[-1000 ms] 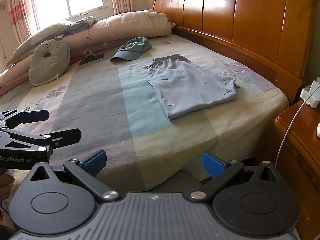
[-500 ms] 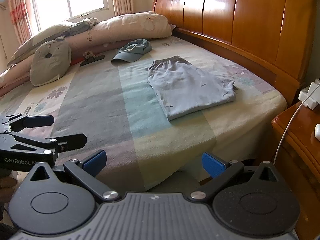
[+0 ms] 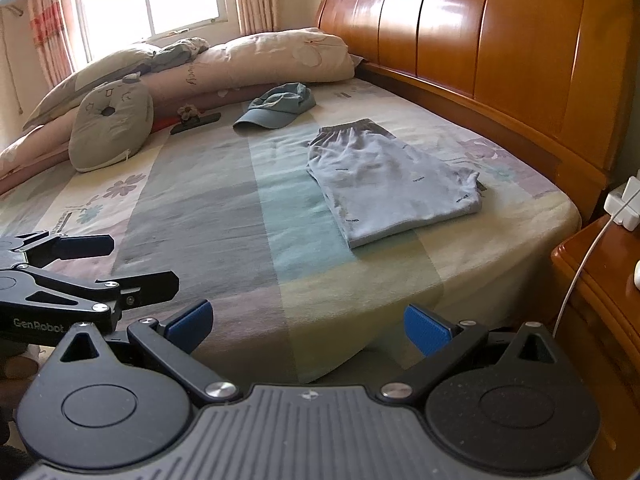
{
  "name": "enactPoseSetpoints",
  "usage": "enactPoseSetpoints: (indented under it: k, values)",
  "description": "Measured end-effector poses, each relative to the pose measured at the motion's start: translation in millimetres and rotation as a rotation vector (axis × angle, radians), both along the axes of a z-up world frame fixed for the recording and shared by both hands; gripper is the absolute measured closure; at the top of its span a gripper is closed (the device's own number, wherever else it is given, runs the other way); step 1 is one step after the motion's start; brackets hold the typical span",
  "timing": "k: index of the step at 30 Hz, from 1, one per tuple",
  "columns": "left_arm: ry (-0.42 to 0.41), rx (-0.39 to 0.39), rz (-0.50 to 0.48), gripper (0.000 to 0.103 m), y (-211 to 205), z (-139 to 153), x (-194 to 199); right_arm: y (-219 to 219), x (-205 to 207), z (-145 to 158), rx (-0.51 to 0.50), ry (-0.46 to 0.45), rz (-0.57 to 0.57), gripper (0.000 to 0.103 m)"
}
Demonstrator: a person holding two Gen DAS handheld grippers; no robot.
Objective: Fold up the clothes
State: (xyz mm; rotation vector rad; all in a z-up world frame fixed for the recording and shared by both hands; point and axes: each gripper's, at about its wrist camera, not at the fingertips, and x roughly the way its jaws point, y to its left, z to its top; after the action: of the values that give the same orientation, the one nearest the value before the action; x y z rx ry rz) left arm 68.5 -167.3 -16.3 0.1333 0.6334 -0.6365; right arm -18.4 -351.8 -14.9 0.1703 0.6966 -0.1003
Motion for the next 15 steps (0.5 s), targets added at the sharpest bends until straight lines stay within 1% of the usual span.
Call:
enactPoseSetpoints:
  k: [15]
  values:
    - [0.007, -0.009, -0.001, 0.001, 1.9, 0.0, 0.5, 4.5, 0.0, 2.2, -0.002, -0.005, 0.013, 0.000]
